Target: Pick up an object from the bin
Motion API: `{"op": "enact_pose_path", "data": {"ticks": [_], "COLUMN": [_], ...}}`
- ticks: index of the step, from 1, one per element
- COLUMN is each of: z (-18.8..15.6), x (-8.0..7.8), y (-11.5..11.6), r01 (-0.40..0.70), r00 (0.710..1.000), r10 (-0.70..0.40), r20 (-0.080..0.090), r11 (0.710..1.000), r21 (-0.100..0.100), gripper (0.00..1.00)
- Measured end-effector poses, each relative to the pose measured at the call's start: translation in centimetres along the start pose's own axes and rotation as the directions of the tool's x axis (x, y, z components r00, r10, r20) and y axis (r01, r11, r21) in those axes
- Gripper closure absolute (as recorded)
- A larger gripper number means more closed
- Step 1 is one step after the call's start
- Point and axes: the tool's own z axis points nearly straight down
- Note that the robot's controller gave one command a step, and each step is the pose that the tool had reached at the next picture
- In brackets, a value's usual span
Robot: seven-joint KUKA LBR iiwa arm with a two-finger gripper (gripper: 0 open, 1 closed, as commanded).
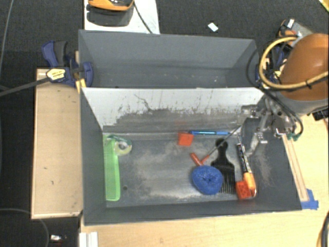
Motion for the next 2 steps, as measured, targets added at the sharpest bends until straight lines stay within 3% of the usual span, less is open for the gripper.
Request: {"op": "enact_pose_path", "data": {"ticks": [1, 2], "z": [-0.5, 8.3], "x": [-0.1, 3.3], "y": [0.0, 3.1], "r01": [0.003, -0.035], "r00": [1.000, 0.999], "r10": [-0.003, 0.035], "r20": [0.008, 0.010], "r11": [1.000, 0.999], "r21": [0.001, 0.000], "gripper": [0.00, 0.00]}}
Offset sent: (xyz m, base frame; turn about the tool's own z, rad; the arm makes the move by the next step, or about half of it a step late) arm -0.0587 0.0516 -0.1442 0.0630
